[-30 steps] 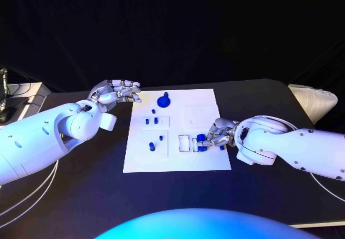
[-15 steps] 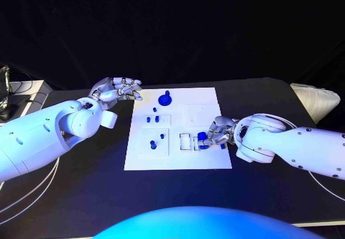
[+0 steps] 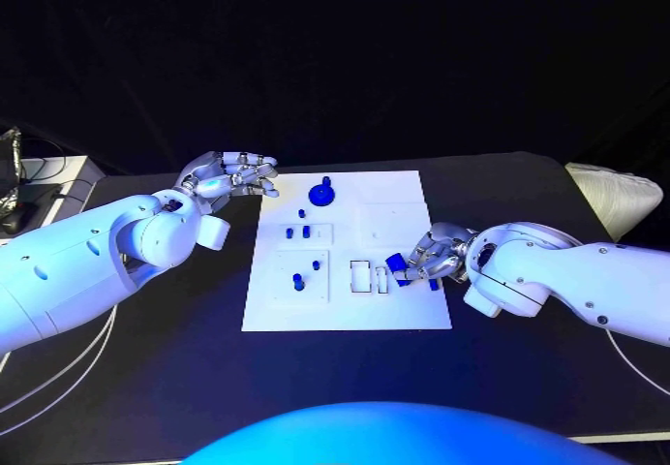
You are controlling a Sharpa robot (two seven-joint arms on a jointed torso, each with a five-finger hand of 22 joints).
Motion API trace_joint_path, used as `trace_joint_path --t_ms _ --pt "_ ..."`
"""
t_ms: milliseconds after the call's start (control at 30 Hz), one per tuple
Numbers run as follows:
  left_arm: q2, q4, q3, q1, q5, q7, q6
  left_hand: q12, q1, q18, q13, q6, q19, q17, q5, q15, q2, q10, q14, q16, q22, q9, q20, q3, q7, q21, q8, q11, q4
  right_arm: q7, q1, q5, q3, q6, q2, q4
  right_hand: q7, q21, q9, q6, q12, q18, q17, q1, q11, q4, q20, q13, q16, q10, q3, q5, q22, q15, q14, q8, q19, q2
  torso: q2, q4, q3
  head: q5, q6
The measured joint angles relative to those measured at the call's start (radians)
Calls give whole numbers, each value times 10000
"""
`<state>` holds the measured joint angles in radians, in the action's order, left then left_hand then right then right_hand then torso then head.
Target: Assemble the parts on the task board
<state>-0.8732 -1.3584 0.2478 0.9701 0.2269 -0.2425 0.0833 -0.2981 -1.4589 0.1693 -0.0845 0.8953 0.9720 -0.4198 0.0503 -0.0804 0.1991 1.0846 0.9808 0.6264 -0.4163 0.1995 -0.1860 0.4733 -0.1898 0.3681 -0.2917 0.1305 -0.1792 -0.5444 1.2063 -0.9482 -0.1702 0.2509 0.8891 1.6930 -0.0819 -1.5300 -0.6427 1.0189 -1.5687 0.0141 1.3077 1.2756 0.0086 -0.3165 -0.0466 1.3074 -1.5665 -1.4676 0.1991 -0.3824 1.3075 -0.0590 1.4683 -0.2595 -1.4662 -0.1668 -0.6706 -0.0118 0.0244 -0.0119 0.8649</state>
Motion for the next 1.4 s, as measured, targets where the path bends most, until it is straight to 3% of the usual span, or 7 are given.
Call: trace_joint_path --t_ms 200,400,600,867,1400 --pt "7 30 0 0 -22 68 -66 0 0 0 1 0 0 -8 0 0 0 0 0 0 0 0 0 0 0 0 0 0 0 -4 296 715 20 141 42 251 -34 0 -2 34 0 0 0 -16 0 -8 0 -1 0 0 43 0 -1 0 0 0 0 16 1 -2 -2 6 -35" --pt "8 33 0 0 -38 107 -104 0 0 0 1 0 0 -8 0 0 0 0 0 0 0 0 0 0 0 0 0 0 0 -8 400 1064 23 184 -83 388 -34 0 -3 34 0 0 0 -55 0 -12 0 -1 0 0 109 18 -1 0 0 0 0 55 -10 6 -6 9 -53" --pt "-5 25 0 0 -47 128 -119 0 0 0 1 0 0 -7 0 0 0 1 0 0 0 1 0 0 0 0 0 -1 0 -18 418 1114 13 164 -442 327 -50 1 -4 50 0 0 -1 -152 0 -8 0 0 0 0 262 365 -1 0 0 0 0 142 -27 6 -7 -38 -40" --pt "-34 -3 0 -1 -54 142 -129 0 0 0 2 0 0 -6 0 0 0 1 0 0 0 1 0 0 0 0 0 -1 0 -40 373 767 -43 -6 -1027 -50 -72 1 -19 72 0 0 -1 -481 0 201 0 7 0 0 500 462 -2 0 0 -3 1 -3 -36 17 -10 -81 7" --pt "-93 -41 0 -1 -59 127 -118 0 0 0 2 0 0 -17 0 -38 0 1 -37 0 0 -10 0 0 0 0 0 -1 0 -140 357 -125 -97 -588 -1348 -446 -72 47 -43 72 0 0 -2 -811 0 256 0 5 0 0 555 534 5 0 0 -3 1 5 -31 -2 -1 -144 66"
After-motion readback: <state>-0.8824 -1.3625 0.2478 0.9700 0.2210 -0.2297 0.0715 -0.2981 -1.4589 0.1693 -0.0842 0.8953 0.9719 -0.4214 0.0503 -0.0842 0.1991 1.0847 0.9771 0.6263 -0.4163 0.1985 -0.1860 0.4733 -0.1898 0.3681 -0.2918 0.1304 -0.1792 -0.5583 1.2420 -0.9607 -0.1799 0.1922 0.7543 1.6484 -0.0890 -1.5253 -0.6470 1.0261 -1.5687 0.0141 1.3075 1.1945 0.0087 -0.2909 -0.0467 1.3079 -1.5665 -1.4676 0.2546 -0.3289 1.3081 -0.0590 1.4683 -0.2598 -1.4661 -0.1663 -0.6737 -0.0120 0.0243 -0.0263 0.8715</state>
